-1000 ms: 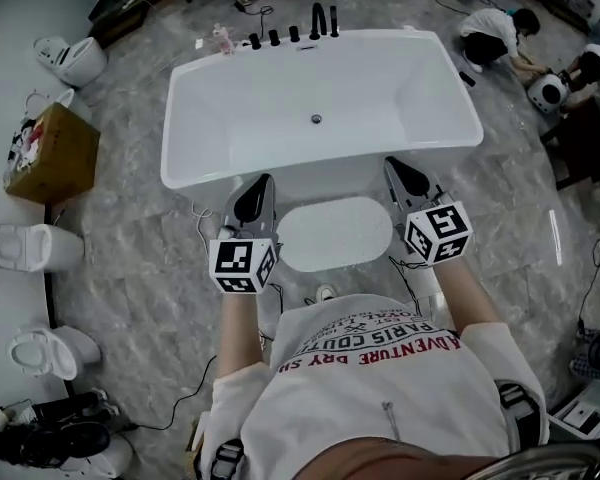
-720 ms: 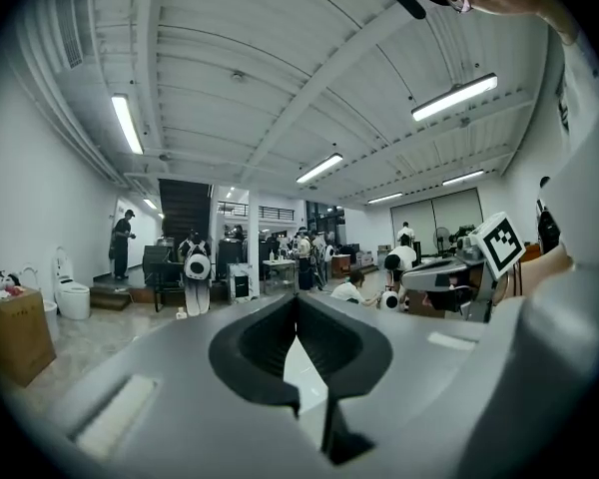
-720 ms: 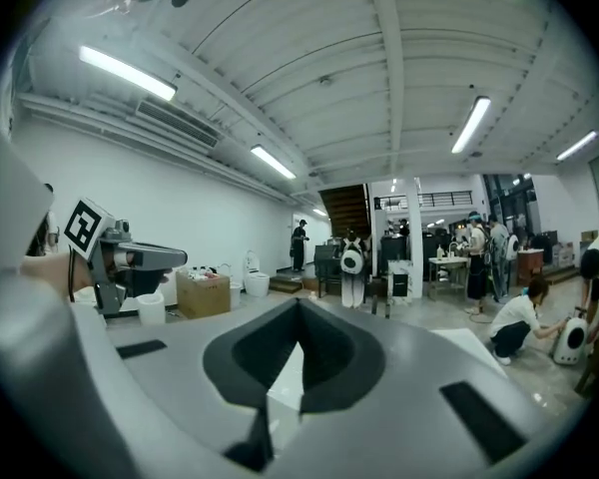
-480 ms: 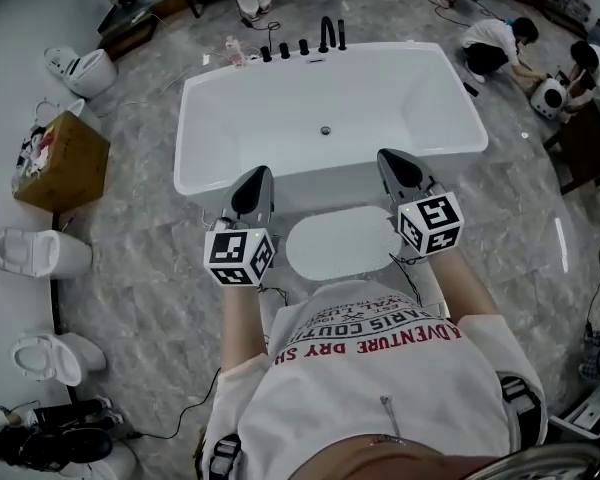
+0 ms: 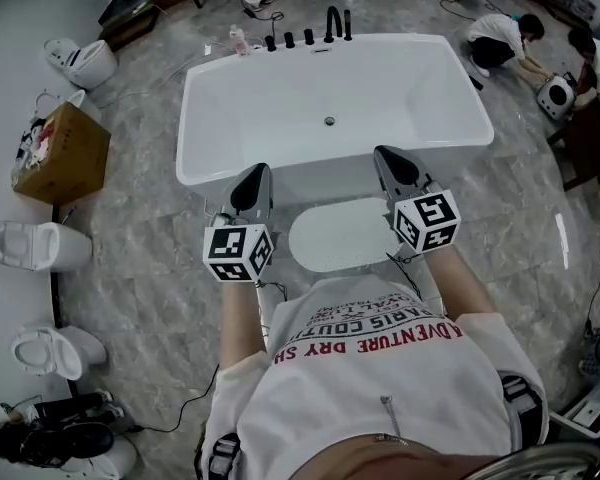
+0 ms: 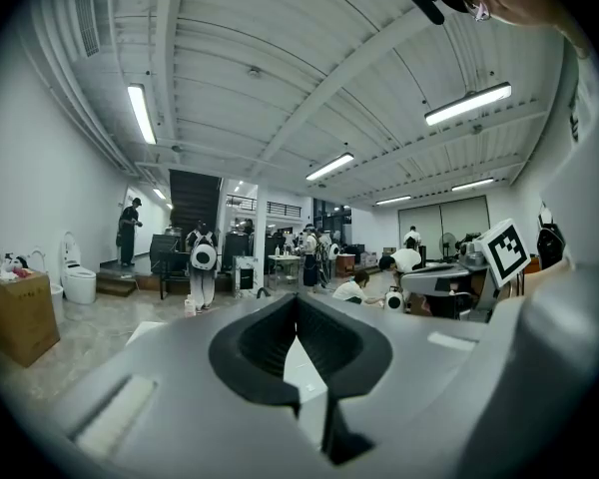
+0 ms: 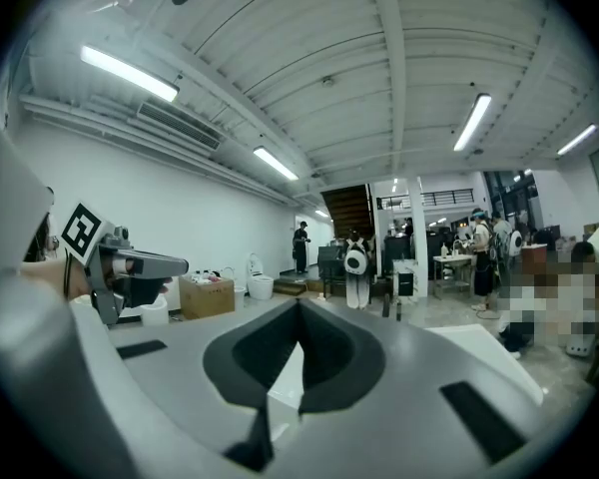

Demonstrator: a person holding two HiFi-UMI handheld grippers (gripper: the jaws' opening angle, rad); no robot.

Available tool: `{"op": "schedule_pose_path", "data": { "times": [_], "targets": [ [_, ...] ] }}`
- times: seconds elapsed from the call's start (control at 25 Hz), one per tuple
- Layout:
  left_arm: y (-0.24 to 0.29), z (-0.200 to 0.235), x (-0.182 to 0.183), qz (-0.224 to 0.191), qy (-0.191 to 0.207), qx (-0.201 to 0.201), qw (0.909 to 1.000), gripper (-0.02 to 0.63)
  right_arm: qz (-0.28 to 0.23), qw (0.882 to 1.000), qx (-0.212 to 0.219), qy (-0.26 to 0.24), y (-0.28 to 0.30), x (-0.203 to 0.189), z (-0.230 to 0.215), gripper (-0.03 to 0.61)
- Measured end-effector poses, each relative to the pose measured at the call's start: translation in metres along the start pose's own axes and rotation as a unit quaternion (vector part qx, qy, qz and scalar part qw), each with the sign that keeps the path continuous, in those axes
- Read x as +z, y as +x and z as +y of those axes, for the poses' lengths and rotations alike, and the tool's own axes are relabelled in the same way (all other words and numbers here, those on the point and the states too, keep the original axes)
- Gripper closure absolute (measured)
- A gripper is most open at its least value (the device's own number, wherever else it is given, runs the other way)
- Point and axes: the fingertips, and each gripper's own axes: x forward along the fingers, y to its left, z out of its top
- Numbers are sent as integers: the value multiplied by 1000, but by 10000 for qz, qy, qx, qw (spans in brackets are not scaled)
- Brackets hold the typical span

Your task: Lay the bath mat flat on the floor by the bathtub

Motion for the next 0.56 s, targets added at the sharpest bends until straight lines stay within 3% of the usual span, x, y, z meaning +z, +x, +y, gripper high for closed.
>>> {"op": "schedule_pose_path", "data": {
  "times": [0.56],
  "targets": [
    [-16,9,-5,-42,-320,80,9994,601,36,9999,88,-108,0,-6,12,569]
  ]
}}
